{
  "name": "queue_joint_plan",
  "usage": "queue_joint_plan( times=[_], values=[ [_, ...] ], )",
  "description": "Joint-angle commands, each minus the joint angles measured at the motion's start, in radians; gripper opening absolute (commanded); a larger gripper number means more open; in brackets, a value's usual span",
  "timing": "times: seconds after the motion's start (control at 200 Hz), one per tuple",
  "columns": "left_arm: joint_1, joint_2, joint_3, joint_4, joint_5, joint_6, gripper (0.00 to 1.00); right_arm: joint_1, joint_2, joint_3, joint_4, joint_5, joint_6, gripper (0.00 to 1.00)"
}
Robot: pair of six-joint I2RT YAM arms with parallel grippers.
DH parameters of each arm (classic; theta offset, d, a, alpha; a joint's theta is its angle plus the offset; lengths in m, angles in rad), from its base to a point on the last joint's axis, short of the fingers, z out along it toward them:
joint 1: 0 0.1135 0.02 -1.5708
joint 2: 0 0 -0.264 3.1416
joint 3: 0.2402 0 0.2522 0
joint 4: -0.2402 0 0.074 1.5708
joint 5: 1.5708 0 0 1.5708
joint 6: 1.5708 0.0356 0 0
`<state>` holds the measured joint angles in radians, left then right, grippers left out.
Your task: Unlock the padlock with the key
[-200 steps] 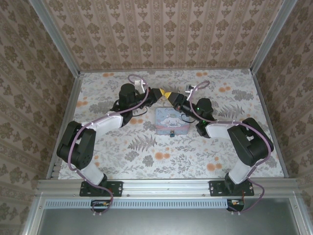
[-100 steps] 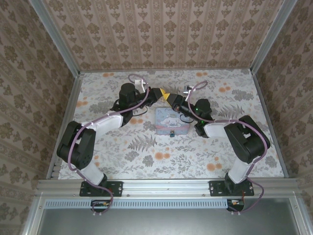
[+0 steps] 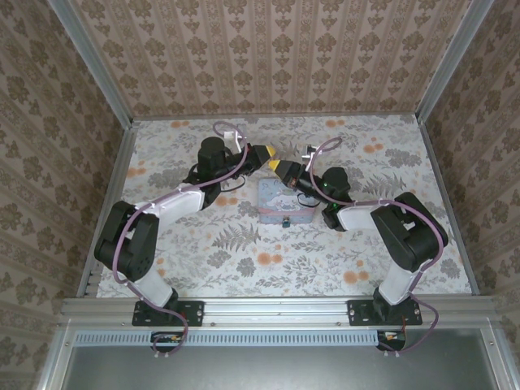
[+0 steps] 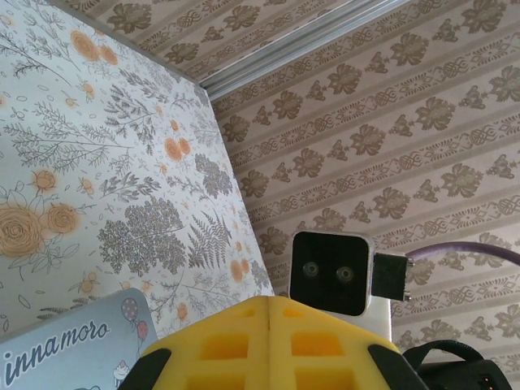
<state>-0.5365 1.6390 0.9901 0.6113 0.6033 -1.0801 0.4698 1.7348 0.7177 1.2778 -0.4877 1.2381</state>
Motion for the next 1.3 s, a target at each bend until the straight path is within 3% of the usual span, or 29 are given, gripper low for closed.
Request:
queue_joint_plan(
  times=[0.0, 0.045, 0.21, 0.365, 0.605, 1.015, 1.15, 1.295],
  values=[
    [0.0, -0.018, 0.034, -0.014, -0.003, 0.023, 0.0, 0.0, 0.007, -0.02, 0.038, -0.015, -0.004, 0.0],
    [0.002, -0.019, 0.037, -0.019, -0.001, 0.021, 0.01, -0.002, 0.004, -0.026, 0.039, -0.012, -0.008, 0.0],
    [0.032, -0.055, -0.006, 0.009, -0.003, -0.033, 0.45, -0.026, -0.021, -0.066, 0.034, -0.016, -0.045, 0.0],
    [0.065, -0.12, -0.041, -0.021, 0.002, -0.061, 0.58, -0.041, -0.024, -0.084, 0.034, -0.036, -0.09, 0.0],
    [0.073, -0.196, -0.05, -0.173, 0.033, -0.026, 0.65, -0.041, -0.067, -0.09, -0.023, -0.088, -0.264, 0.0],
    [0.064, -0.211, -0.095, -0.17, 0.068, -0.069, 0.66, -0.012, -0.254, -0.112, -0.288, -0.092, -0.585, 0.0],
    [0.052, -0.187, -0.1, -0.157, 0.056, -0.144, 0.62, 0.026, -0.337, -0.103, -0.46, 0.005, -0.745, 0.0],
    [0.025, -0.155, -0.066, -0.203, 0.046, -0.223, 0.54, 0.122, -0.454, -0.079, -0.677, 0.261, -0.999, 0.0]
  ],
)
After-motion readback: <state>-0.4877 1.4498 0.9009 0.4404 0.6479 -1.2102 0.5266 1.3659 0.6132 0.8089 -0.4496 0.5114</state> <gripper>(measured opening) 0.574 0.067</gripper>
